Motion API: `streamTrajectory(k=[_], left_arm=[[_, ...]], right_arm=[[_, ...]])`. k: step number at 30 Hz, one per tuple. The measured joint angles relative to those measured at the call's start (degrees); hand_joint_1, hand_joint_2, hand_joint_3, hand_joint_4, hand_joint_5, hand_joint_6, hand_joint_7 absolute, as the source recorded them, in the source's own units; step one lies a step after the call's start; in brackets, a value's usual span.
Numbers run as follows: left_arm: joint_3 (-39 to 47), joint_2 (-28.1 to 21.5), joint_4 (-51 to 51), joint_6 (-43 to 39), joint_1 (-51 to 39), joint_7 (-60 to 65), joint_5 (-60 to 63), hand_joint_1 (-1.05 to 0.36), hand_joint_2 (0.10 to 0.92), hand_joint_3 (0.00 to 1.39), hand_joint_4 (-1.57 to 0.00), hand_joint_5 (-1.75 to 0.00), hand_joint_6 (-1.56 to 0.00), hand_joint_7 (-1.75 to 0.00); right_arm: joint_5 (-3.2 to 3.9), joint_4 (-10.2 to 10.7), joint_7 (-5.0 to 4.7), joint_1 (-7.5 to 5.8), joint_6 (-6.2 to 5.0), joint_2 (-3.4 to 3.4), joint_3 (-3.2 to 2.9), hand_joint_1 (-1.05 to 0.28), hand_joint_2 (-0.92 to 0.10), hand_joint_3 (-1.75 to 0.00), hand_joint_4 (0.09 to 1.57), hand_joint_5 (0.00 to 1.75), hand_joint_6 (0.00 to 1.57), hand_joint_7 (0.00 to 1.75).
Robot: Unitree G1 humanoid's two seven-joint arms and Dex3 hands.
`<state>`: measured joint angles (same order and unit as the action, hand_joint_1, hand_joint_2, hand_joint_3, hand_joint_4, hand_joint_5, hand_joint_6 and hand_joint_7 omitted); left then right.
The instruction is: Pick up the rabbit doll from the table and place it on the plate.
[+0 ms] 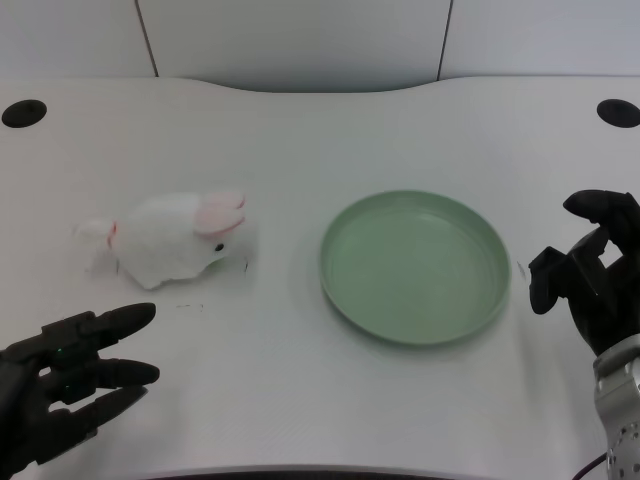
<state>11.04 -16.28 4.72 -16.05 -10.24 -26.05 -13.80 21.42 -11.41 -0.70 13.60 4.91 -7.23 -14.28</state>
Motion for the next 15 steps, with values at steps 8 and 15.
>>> streamTrajectory(k=[8, 15], left_arm=[[0.04, 0.02, 0.11, 0.00, 0.01, -0.01, -0.39, -0.48, 0.921, 0.05, -0.59, -0.65, -0.70, -0.01], [0.04, 0.11, 0.13, -0.36, 0.02, 0.05, -0.22, -0.48, 0.921, 0.06, -0.59, -0.65, -0.70, -0.01]], right_arm=[[-0.07, 0.86, -2.63, 0.00, 1.75, -0.35, -0.12, -0.30, -0.92, -1.35, 1.02, 1.75, 0.23, 1.75], [-0.45, 1.04, -3.02, 0.01, 2.50, -0.28, 0.17, -0.30, -0.92, -1.36, 1.06, 1.75, 0.23, 1.75]])
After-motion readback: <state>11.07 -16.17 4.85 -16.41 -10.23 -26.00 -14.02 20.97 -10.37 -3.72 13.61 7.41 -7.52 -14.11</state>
